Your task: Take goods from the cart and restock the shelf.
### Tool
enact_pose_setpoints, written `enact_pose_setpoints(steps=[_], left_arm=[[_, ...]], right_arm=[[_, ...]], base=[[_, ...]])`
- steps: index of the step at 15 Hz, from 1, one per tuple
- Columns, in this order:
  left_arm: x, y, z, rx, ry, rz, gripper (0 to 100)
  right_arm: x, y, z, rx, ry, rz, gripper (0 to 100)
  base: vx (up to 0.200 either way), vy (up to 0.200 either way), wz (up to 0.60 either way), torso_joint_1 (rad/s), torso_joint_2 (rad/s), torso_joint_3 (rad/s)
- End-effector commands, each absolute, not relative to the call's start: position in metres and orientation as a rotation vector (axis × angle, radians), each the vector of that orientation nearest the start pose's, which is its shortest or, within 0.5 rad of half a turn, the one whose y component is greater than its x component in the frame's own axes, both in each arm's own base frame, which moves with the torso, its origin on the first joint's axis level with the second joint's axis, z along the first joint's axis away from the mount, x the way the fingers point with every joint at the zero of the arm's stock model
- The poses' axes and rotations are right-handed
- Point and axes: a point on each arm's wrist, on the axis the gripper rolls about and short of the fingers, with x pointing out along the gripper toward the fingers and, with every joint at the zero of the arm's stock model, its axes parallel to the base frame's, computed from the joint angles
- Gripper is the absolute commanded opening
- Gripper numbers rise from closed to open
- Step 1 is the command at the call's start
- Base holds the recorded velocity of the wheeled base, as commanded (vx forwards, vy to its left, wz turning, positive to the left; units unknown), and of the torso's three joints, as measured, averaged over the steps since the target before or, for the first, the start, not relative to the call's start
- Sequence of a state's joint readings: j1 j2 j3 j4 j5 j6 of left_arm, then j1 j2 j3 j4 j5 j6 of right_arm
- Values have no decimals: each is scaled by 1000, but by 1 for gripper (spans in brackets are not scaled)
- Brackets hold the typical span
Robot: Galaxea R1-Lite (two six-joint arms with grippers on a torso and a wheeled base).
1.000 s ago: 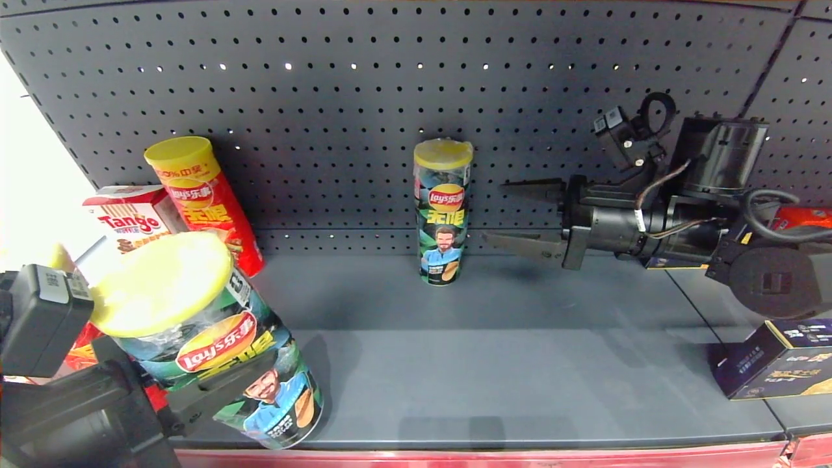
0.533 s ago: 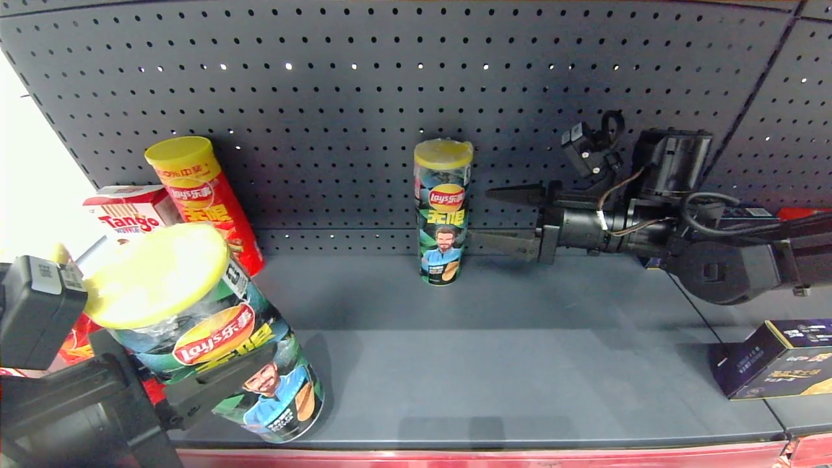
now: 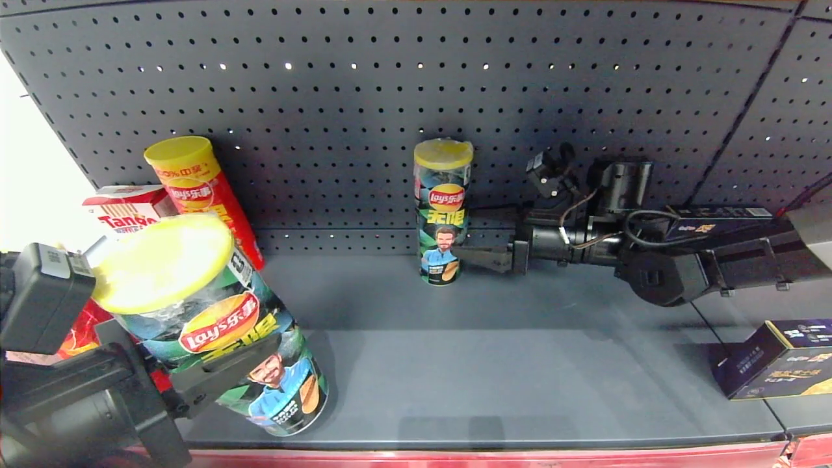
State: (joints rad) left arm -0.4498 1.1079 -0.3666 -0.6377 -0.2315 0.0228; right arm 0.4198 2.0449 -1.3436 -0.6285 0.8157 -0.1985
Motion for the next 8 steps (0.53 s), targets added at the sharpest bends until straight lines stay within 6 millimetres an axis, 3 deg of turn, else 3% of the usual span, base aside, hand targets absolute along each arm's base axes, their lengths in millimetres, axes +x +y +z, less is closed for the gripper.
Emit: enact_pose_setpoints(steps=[1, 8], left_arm=[[131, -69, 195, 34, 101, -680, 0], [131, -69, 193, 33, 109, -677, 0]], right_arm=[[379, 191, 191, -152, -24, 1259, 100], [390, 212, 174, -150, -30, 1302, 100]], base=[[0, 0, 0, 0, 0, 0], [0, 0, 0, 0, 0, 0]])
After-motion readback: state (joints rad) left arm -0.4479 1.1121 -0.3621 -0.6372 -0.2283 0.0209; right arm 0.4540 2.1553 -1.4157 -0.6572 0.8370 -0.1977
